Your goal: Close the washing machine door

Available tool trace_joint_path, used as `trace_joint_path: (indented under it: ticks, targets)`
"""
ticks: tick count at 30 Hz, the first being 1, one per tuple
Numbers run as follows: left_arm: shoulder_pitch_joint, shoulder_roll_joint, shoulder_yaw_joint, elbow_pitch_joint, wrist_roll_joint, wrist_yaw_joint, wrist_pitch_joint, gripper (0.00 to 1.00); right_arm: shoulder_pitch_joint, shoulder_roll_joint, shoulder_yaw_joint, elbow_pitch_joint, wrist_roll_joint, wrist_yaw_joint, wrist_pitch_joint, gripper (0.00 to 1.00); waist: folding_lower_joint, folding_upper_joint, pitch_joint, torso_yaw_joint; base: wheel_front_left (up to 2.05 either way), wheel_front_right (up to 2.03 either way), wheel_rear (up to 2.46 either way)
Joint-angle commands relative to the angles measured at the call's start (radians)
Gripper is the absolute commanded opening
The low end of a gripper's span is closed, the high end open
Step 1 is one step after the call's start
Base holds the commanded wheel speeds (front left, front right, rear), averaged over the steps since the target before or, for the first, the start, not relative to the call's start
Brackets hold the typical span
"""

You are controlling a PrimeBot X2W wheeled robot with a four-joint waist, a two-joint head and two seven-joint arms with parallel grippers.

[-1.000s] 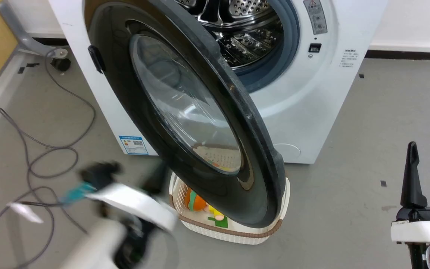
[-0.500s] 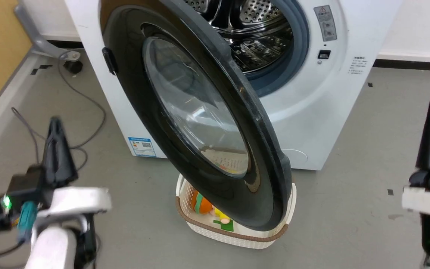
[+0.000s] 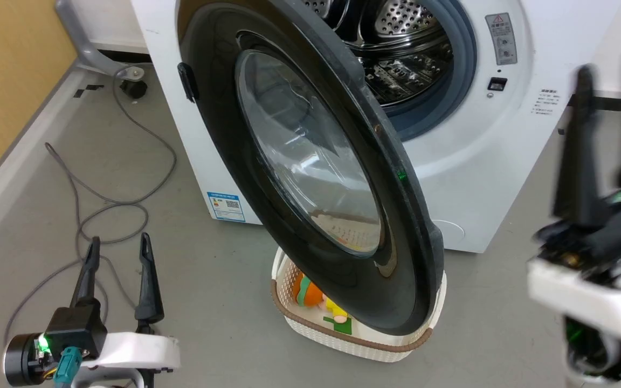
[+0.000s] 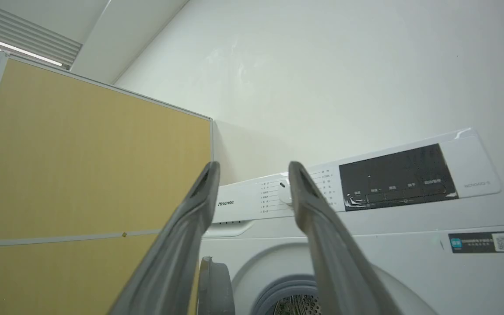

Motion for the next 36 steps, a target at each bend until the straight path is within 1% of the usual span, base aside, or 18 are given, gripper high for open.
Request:
trace_joint_path:
  ticks: [1,2,4,9,11,15,20,22,26,29,36]
  targets:
    - [0.014,-0.005,0.009,0.004,0.009,-0.011,-0.004,1.0,-0.014,-0.026,0.037,-0.012,0.016,0.001,-0.003,0.05,0.0,0.0,-0.001,0.004,0.0,0.0,0.0]
    - [0.015,-0.011,0.014,0.006,0.013,-0.019,-0.004,1.0,-0.018,-0.043,0.072,-0.022,0.028,0.001,-0.003,0.0,0.0,0.0,-0.001,0.007,0.0,0.0,0.0]
    - [0.02,-0.021,0.022,0.007,0.028,-0.025,-0.004,1.0,-0.023,-0.074,0.138,-0.036,0.053,0.001,-0.003,0.0,0.0,0.0,-0.003,0.012,0.0,0.0,0.0]
    - [0.026,-0.044,0.041,0.007,0.061,-0.027,-0.004,1.0,-0.024,-0.161,0.316,-0.037,0.057,0.001,-0.003,0.0,0.0,0.0,-0.006,0.016,0.0,0.0,0.0]
    - [0.028,-0.05,0.048,0.006,0.07,-0.03,-0.004,1.0,-0.022,-0.198,0.389,-0.015,0.031,0.001,-0.003,0.0,0.0,0.0,-0.007,0.015,0.0,0.0,0.0]
    - [0.03,-0.061,0.056,0.006,0.086,-0.036,-0.004,1.0,-0.006,-0.243,0.51,0.04,-0.01,0.001,-0.003,0.0,0.0,0.0,-0.005,0.012,0.0,0.0,0.0]
    - [0.03,-0.073,0.062,0.014,0.101,-0.035,-0.004,1.0,0.027,-0.281,0.621,0.13,-0.04,0.001,-0.003,0.0,0.0,0.0,0.002,0.007,0.0,0.0,0.0]
    - [0.028,-0.077,0.064,0.016,0.105,-0.036,-0.004,1.0,0.041,-0.288,0.643,0.16,-0.042,0.001,-0.003,0.0,0.0,0.0,0.006,0.005,0.0,0.0,0.0]
    - [0.024,-0.082,0.068,0.017,0.111,-0.039,-0.004,1.0,0.072,-0.29,0.645,0.209,-0.033,0.001,-0.003,0.0,0.0,0.0,0.016,0.0,0.0,0.0,0.0]
    - [0.022,-0.084,0.073,0.019,0.12,-0.036,-0.004,1.0,0.089,-0.297,0.617,0.249,-0.041,0.001,-0.003,0.0,0.0,0.0,0.023,-0.005,0.0,0.0,0.0]
    - [0.01,-0.089,0.065,0.014,0.138,-0.032,-0.004,1.0,0.108,-0.3,0.515,0.338,-0.06,0.001,-0.003,0.0,0.0,0.0,0.041,-0.019,0.0,0.0,0.0]
